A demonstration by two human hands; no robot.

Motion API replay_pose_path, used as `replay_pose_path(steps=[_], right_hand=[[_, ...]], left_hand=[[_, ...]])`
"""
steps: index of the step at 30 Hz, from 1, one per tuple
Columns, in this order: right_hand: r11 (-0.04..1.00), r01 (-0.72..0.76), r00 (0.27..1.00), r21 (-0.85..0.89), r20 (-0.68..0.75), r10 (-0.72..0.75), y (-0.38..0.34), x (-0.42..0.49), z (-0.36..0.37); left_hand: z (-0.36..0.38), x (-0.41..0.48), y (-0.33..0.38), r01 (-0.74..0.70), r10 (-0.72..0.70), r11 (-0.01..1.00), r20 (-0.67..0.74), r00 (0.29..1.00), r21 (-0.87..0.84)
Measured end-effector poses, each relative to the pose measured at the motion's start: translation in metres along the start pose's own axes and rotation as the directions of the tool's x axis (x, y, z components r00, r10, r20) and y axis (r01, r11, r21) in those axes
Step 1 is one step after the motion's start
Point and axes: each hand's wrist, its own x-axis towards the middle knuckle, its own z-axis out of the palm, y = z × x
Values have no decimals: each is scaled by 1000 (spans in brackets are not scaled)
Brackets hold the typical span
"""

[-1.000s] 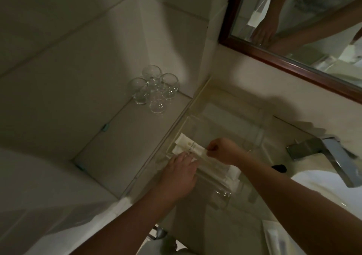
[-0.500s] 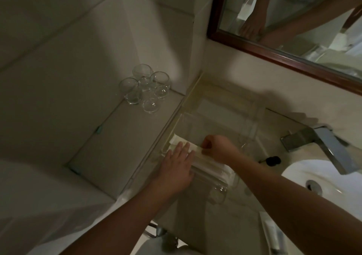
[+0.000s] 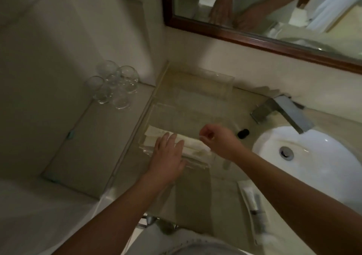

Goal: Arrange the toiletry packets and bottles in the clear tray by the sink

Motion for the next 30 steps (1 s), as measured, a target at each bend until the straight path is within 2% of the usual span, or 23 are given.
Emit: replay_pose_path(steps=[5, 8, 11, 16, 22, 26, 30], right_hand=[[983, -156, 961, 100, -214, 174, 58, -84, -18], [944, -321, 922, 76, -205, 330, 100, -132, -13], [913, -407, 902, 29, -142, 407, 127, -162, -5], [919, -394, 911, 31, -116, 395, 138, -174, 8], [944, -330, 932, 25, -149, 329, 136, -156, 7], [964, -265, 951, 27, -157, 266, 124, -125, -6], [964, -256, 936, 71, -232, 266, 107, -87, -17]], left_hand=[[-2, -1, 78, -261, 255, 960, -74, 964, -102], [6, -6, 116, -343, 338, 914, -61, 939, -216], [19, -8, 141, -326, 332, 903, -26, 943, -278], [32, -4, 159, -259, 272, 921, 2, 962, -291], [32, 1, 154, -222, 230, 937, -1, 973, -268], [18, 20, 141, -160, 156, 973, -37, 987, -166], [-3, 62, 137, -121, 123, 992, -47, 991, 35]])
